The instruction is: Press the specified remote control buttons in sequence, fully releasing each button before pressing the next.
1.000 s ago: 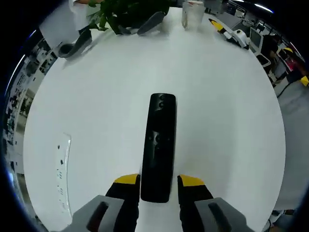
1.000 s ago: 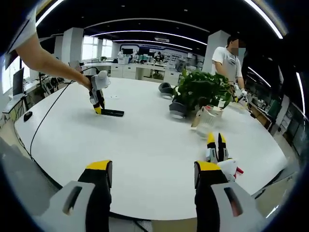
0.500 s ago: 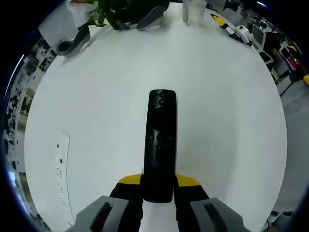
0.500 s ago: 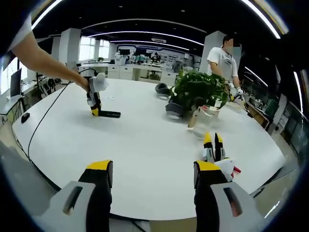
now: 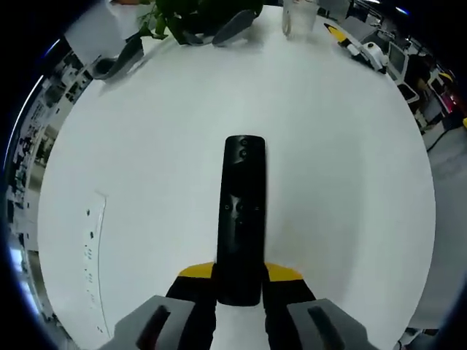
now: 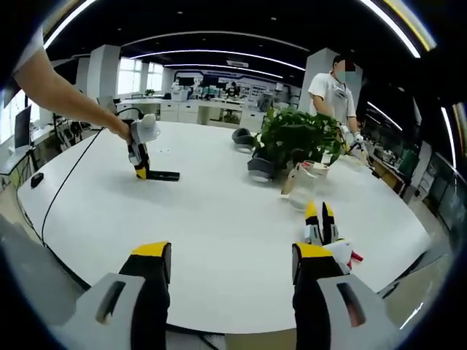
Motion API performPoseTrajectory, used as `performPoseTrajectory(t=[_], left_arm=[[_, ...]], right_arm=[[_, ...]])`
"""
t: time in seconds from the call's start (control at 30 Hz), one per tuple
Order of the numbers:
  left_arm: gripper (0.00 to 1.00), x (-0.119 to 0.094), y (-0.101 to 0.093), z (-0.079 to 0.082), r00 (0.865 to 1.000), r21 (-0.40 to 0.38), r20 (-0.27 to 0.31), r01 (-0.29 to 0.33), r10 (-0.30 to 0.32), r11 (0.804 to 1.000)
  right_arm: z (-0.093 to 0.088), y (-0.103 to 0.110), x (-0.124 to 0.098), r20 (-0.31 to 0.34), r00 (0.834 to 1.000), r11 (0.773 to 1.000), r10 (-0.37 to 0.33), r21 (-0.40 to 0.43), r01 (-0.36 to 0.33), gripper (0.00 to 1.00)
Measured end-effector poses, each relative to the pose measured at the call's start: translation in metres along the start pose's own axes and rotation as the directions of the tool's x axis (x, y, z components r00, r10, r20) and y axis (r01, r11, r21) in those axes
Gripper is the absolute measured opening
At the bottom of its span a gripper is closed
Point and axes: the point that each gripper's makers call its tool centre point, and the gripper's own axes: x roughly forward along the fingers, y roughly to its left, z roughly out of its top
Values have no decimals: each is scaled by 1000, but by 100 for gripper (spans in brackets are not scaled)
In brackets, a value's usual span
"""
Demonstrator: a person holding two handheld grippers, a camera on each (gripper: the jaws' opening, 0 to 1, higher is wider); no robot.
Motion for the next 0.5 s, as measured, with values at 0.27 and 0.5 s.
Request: performPoseTrajectory(t=[0.27,0.5], left_arm=[[23,-1,-13,-2,998,-42,-55,-12,10,999],[23,0,-11,-5,996,-54,-83,-20,15,998]], right_arm=[[3,1,-2,8,1000,1000,1,-4,-1,69],[4,0,-3,14,1000,1000,-5,-4,5,68]])
